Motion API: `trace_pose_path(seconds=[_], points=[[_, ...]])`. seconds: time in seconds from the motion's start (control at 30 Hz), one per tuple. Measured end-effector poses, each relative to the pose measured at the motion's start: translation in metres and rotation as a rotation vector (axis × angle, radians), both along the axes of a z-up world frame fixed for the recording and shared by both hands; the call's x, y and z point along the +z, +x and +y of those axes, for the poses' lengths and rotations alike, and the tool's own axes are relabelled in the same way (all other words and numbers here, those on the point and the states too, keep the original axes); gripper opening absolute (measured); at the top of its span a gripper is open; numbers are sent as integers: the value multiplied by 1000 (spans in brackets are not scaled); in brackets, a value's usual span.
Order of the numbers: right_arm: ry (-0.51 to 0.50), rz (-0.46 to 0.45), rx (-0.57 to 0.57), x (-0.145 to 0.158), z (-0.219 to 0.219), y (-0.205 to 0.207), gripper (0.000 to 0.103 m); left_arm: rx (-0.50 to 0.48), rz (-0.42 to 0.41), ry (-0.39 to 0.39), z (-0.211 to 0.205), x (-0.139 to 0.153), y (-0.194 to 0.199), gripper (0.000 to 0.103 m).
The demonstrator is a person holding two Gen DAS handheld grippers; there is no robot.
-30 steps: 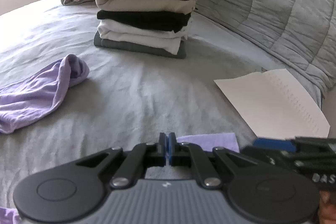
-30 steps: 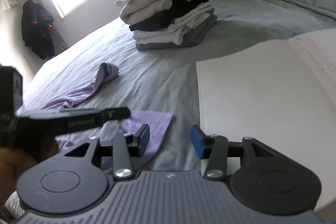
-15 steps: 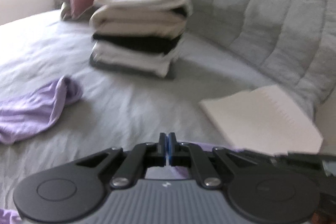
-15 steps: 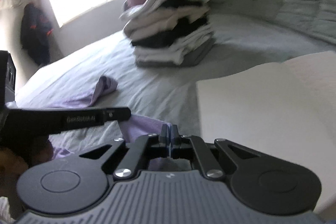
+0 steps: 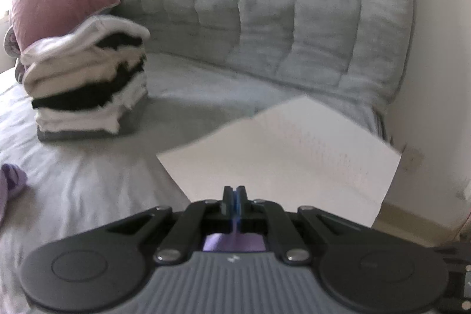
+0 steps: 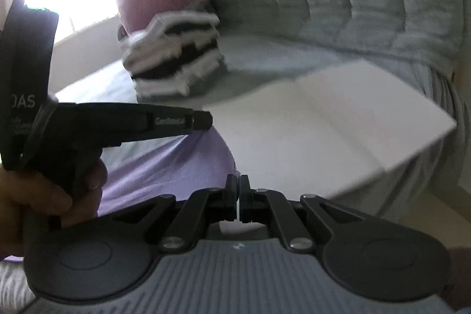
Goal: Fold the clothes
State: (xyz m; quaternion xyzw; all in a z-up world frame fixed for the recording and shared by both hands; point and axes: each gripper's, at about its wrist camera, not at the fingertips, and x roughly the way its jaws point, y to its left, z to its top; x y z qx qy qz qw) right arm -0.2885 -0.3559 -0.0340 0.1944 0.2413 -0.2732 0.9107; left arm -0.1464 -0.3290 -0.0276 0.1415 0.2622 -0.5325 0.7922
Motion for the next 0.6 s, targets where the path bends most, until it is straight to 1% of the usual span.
trace_pose_path(seconds=[0.1, 0.17, 0.27, 0.3, 0.33, 0.37, 0.43, 0.47, 0.53, 0.57, 0.6], points=[[3, 38, -11, -10, -2, 3, 2, 10, -13, 34, -4, -17, -6, 1], [-5, 54, -9, -14, -1, 5, 2, 24, -25, 32, -4, -23, -9, 1], [-17, 69, -6, -15, 0, 7, 5, 43, -21, 25, -3, -25, -10, 2], [-16, 67, -6, -13, 1, 6, 5, 46, -10, 25, -2, -24, -9, 5], [-14, 64, -5, -12, 1, 4, 8, 49, 8, 24, 0, -21, -6, 10], [-12, 61, -3, -10, 1, 1, 13, 52, 27, 24, 3, -18, -4, 14], [-13, 59, 9, -5, -1, 1, 14, 66, 57, 16, 12, -11, 1, 36], [-16, 58, 25, -2, 1, 4, 16, 80, 66, 8, 19, -8, 5, 38], [-21, 56, 56, 2, 4, 8, 27, 107, 84, -9, 34, -2, 13, 40], [-23, 55, 72, 5, 5, 10, 36, 119, 98, -13, 42, 1, 18, 40], [-25, 54, 88, 7, 6, 12, 38, 133, 106, -14, 51, 3, 23, 40]])
